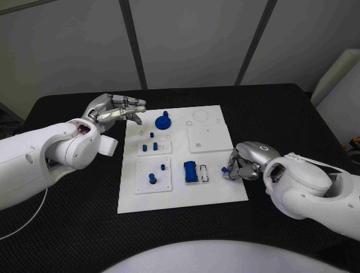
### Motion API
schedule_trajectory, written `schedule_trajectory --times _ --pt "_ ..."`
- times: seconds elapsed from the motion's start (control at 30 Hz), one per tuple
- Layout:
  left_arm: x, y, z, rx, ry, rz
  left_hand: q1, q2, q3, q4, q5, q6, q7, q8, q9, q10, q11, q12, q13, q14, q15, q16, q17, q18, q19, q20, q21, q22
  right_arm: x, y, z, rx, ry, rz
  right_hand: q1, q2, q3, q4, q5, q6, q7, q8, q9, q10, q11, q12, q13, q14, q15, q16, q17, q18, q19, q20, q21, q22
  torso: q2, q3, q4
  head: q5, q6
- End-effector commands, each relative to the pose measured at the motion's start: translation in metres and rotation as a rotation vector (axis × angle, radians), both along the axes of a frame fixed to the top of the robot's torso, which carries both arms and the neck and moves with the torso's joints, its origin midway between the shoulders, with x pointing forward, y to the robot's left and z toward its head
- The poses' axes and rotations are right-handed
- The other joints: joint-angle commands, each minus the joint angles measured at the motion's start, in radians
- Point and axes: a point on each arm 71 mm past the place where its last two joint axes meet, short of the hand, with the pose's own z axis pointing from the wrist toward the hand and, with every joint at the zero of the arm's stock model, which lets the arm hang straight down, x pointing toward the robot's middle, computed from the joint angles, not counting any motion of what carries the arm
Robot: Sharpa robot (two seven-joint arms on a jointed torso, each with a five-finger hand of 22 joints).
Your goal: Assemble the parts on the task board
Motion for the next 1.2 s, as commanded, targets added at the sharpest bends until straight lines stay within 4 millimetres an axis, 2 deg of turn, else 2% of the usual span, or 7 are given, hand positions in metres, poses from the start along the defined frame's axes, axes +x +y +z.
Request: schedule_trajectory --times 0.03,0.2,0.4,0.6,0.93,1.03,1.2 --pt "0.000 -0.001 0.001 -0.010 -0.005 -0.012 -0.001 0.010 0.002 -0.002 -0.004 0.001 -0.008 0.000 -0.001 -0.001 0.000 0.005 -0.001 0.001 -0.003 -0.006 -0.001 0.005 -0.003 0.001 -0.003 -0.001 -0.005 0.000 -0.013 -0.081 0.058 0.004 0.018 0.002 0.002 -0.009 0.030 -0.005 0.002 -0.006 -0.002 0.018 -0.003 -0.005 0.109 0.105 -0.006 0.003 0.259 -0.008 0.000 -0.007 0.000 -0.001 0.000 -0.0006 0.0000 0.000 0.000" --pt "-0.001 -0.001 0.002 -0.010 -0.004 -0.014 -0.001 0.010 0.002 -0.002 -0.004 0.000 -0.008 0.000 -0.001 -0.001 0.000 0.005 -0.002 0.001 -0.003 -0.006 -0.002 0.005 -0.003 0.001 -0.003 -0.001 -0.005 0.004 -0.013 -0.076 0.058 0.004 0.051 0.005 0.013 -0.017 0.141 -0.004 0.001 -0.010 -0.001 0.015 -0.005 -0.008 0.108 0.105 -0.008 0.003 0.259 -0.008 0.001 -0.008 -0.001 0.000 -0.001 -0.0004 0.0010 -0.001 -0.001" --pt "-0.001 -0.001 0.002 -0.010 -0.004 -0.013 -0.001 0.010 0.002 -0.002 -0.004 0.000 -0.008 0.000 -0.001 -0.001 0.000 0.005 -0.002 0.001 -0.003 -0.006 -0.002 0.005 -0.003 0.001 -0.003 -0.001 -0.007 0.004 -0.013 -0.026 0.093 -0.031 0.082 0.017 0.049 -0.017 0.179 0.002 -0.003 -0.010 0.000 0.015 -0.009 -0.008 0.109 0.106 -0.011 0.004 0.262 -0.009 0.003 -0.011 0.001 0.003 -0.001 -0.0007 0.0003 0.003 0.000" --pt "-0.001 -0.002 0.002 -0.011 -0.003 -0.015 -0.001 0.010 0.002 -0.002 -0.004 0.000 -0.008 0.000 -0.001 -0.001 0.000 0.005 -0.002 0.001 -0.003 -0.006 -0.002 0.005 -0.003 0.001 -0.003 -0.001 -0.010 0.002 -0.010 0.058 0.121 -0.089 0.089 0.007 0.084 -0.002 0.230 0.007 -0.005 -0.013 0.002 0.019 -0.011 -0.007 0.112 0.106 -0.013 0.005 0.263 -0.011 0.008 -0.014 0.007 0.013 -0.001 -0.0004 0.0013 0.007 0.001" --pt "-0.001 -0.002 0.002 -0.010 -0.004 -0.014 0.000 0.011 0.003 -0.003 -0.004 0.000 -0.008 0.000 -0.001 -0.003 0.000 0.005 -0.002 0.000 -0.003 -0.006 -0.002 0.005 -0.003 0.001 -0.003 -0.001 -0.014 0.004 -0.003 0.159 0.120 -0.144 0.085 -0.003 0.102 0.010 0.247 0.013 -0.007 -0.013 0.004 0.021 -0.012 -0.007 0.112 0.106 -0.014 0.005 0.263 -0.012 0.011 -0.015 0.010 0.019 0.000 -0.0015 0.0028 0.010 0.000" --pt "-0.001 -0.001 0.002 -0.010 -0.004 -0.012 0.000 0.011 0.003 -0.003 -0.004 0.000 -0.008 0.000 -0.001 -0.003 0.000 0.005 -0.002 0.000 -0.003 -0.006 -0.002 0.005 -0.003 0.001 -0.003 -0.001 -0.015 0.005 0.000 0.186 0.105 -0.153 0.081 -0.006 0.105 0.014 0.247 0.015 -0.008 -0.012 0.005 0.022 -0.013 -0.008 0.112 0.106 -0.014 0.005 0.263 -0.012 0.011 -0.015 0.011 0.019 0.001 -0.0006 -0.0005 0.011 0.002" --pt "-0.001 -0.002 0.002 -0.011 -0.004 -0.014 0.000 0.011 0.003 -0.003 -0.004 0.000 -0.008 0.000 -0.001 -0.003 0.000 0.005 -0.002 0.000 -0.003 -0.006 -0.002 0.005 -0.003 0.001 -0.003 -0.001 -0.016 0.012 0.005 0.246 0.075 -0.155 0.074 -0.013 0.111 0.023 0.246 0.020 -0.010 -0.011 0.007 0.024 -0.015 -0.006 0.114 0.106 -0.016 0.005 0.263 -0.012 0.013 -0.016 0.013 0.022 0.001 -0.0002 0.0000 0.013 0.001"
